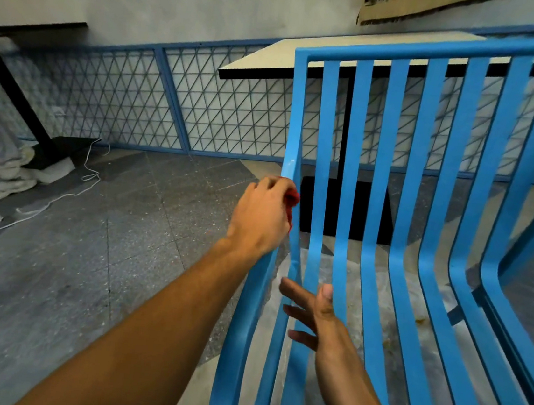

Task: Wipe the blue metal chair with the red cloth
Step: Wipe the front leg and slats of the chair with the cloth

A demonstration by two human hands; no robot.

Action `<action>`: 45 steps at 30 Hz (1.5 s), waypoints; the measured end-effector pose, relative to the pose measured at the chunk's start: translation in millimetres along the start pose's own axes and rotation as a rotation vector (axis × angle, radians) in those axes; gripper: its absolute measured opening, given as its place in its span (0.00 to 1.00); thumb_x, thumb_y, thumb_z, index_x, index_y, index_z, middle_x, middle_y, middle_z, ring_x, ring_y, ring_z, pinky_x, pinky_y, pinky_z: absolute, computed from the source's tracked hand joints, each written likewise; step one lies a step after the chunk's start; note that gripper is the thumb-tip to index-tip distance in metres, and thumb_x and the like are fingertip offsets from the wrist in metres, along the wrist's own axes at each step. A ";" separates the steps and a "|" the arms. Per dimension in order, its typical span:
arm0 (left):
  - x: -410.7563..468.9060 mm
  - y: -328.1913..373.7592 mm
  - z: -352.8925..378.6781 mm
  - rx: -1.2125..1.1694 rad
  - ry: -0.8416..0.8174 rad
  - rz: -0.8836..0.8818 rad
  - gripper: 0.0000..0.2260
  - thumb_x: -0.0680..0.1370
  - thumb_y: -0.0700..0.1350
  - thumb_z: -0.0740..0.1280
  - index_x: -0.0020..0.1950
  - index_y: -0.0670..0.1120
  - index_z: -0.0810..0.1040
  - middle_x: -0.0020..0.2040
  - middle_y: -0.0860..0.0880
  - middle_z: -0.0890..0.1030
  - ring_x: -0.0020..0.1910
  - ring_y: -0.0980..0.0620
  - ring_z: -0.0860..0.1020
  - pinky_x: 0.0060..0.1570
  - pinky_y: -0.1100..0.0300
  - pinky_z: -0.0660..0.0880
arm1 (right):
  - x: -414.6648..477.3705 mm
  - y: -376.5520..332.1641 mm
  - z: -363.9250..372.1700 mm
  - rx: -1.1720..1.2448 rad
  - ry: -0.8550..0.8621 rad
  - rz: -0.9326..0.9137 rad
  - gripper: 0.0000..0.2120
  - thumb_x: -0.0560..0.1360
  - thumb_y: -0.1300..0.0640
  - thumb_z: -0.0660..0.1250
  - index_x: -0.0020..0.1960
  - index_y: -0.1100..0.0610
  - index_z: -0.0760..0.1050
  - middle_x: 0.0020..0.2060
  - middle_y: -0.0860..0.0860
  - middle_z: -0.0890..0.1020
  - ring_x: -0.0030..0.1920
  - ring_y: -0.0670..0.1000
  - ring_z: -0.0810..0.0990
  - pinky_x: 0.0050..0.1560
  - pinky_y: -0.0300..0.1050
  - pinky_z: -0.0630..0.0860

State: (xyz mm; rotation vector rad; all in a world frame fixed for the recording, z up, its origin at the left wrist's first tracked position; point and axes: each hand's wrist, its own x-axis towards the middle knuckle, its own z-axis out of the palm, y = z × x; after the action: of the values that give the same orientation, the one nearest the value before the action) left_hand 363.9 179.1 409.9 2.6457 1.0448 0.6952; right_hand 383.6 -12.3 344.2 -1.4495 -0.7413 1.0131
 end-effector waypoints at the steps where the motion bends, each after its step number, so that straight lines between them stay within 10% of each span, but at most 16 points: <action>1: -1.4 1.5 0.3 0.051 0.006 0.063 0.16 0.81 0.39 0.67 0.68 0.50 0.77 0.69 0.49 0.77 0.66 0.46 0.73 0.69 0.50 0.72 | 2.6 0.6 -3.8 0.021 0.034 -0.009 0.39 0.66 0.17 0.43 0.63 0.31 0.77 0.64 0.32 0.79 0.62 0.33 0.77 0.72 0.52 0.72; 6: 3.5 6.9 -3.1 0.067 -0.079 0.228 0.20 0.78 0.38 0.68 0.68 0.53 0.78 0.70 0.52 0.77 0.68 0.48 0.73 0.72 0.49 0.70 | 9.1 -0.7 -27.4 0.097 0.164 -0.045 0.38 0.70 0.19 0.44 0.63 0.37 0.79 0.62 0.35 0.82 0.61 0.37 0.80 0.68 0.51 0.75; 13: 37.0 18.6 -3.5 -0.340 0.268 -0.138 0.17 0.81 0.38 0.68 0.68 0.51 0.79 0.70 0.51 0.74 0.62 0.58 0.70 0.74 0.56 0.68 | 11.0 -9.7 -56.4 0.092 0.272 -0.119 0.31 0.75 0.25 0.50 0.63 0.40 0.79 0.60 0.38 0.84 0.61 0.38 0.81 0.68 0.52 0.75; 21: 101.0 37.4 -19.3 -0.355 0.314 -0.173 0.19 0.83 0.37 0.64 0.74 0.49 0.73 0.72 0.51 0.72 0.65 0.55 0.74 0.71 0.59 0.70 | 25.1 -46.1 -30.8 -0.325 0.081 -0.166 0.23 0.75 0.31 0.58 0.68 0.33 0.72 0.63 0.27 0.74 0.66 0.32 0.72 0.70 0.41 0.71; 27: 124.8 23.1 -11.4 -0.102 0.124 -0.013 0.19 0.81 0.34 0.65 0.71 0.47 0.76 0.71 0.51 0.74 0.50 0.60 0.77 0.53 0.75 0.75 | 47.1 -52.4 6.0 -0.717 -0.075 -0.280 0.27 0.83 0.36 0.49 0.79 0.43 0.62 0.79 0.34 0.59 0.78 0.40 0.59 0.79 0.46 0.58; 32: 111.9 16.3 -6.5 0.001 0.043 -0.068 0.23 0.80 0.36 0.67 0.76 0.47 0.72 0.75 0.44 0.73 0.71 0.43 0.74 0.74 0.49 0.70 | 49.3 -60.6 13.7 -0.881 -0.073 -0.279 0.27 0.83 0.37 0.45 0.73 0.44 0.72 0.78 0.40 0.65 0.77 0.46 0.64 0.77 0.52 0.61; 40: 85.1 11.7 -21.7 0.122 -0.130 -0.115 0.13 0.76 0.41 0.69 0.61 0.46 0.82 0.52 0.47 0.84 0.52 0.45 0.82 0.54 0.50 0.81 | 50.5 -66.8 17.4 -0.848 0.005 -0.265 0.22 0.84 0.41 0.50 0.63 0.48 0.79 0.67 0.41 0.77 0.63 0.46 0.77 0.67 0.53 0.72; 45: 90.5 18.3 -23.9 -0.145 0.072 -0.152 0.17 0.79 0.36 0.68 0.67 0.49 0.80 0.60 0.50 0.84 0.60 0.51 0.81 0.62 0.55 0.79 | 63.0 -71.1 13.0 -0.912 0.053 -0.310 0.22 0.82 0.42 0.54 0.56 0.52 0.83 0.56 0.44 0.81 0.55 0.49 0.79 0.62 0.53 0.74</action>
State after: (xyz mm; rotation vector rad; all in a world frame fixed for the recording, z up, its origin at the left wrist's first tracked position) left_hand 420.3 228.5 468.7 2.4058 1.1542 0.8055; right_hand 406.3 59.3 403.8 -2.0177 -1.4466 0.3777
